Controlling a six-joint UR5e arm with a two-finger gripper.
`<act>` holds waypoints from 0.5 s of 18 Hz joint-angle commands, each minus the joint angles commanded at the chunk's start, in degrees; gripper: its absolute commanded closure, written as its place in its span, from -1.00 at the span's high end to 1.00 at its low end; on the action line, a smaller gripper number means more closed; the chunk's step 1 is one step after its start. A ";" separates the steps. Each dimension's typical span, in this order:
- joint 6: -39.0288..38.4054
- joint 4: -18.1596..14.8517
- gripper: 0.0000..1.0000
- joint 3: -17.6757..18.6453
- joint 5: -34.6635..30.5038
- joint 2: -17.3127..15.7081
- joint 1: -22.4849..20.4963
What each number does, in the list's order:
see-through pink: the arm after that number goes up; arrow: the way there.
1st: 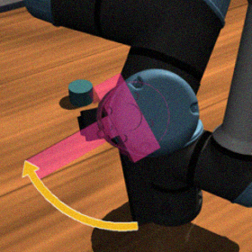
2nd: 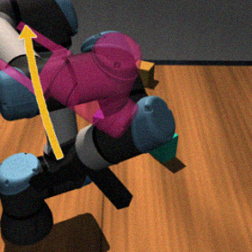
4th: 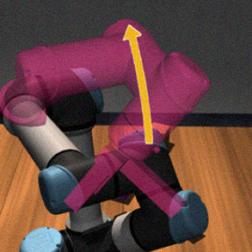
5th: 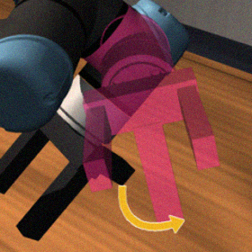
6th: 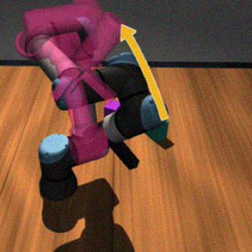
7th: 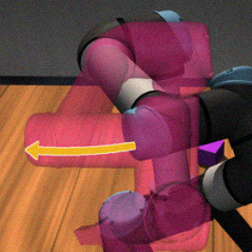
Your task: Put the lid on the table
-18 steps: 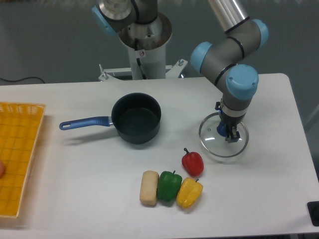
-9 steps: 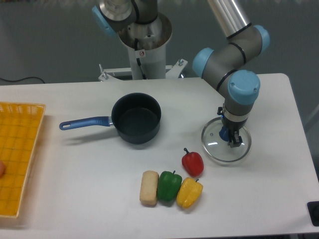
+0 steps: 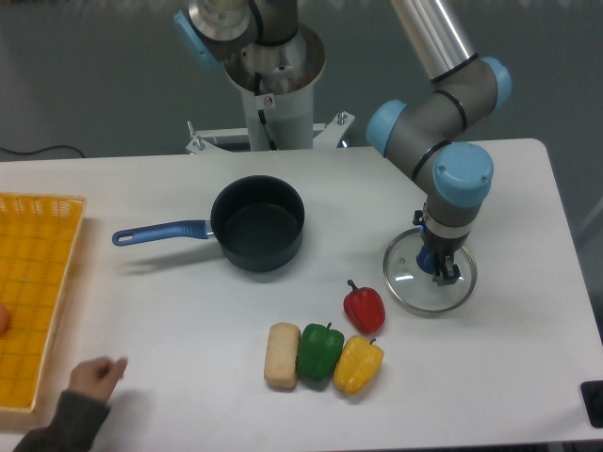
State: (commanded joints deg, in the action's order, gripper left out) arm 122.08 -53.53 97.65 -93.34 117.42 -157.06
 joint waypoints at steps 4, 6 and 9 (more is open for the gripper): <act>-0.18 -0.09 -0.04 0.00 0.00 0.70 0.00; -0.26 -0.09 -0.04 0.00 0.00 0.70 0.00; -0.26 -0.09 -0.04 0.00 0.00 0.88 0.00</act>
State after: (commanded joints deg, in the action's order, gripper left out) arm 121.82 -53.61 97.65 -93.34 118.30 -157.06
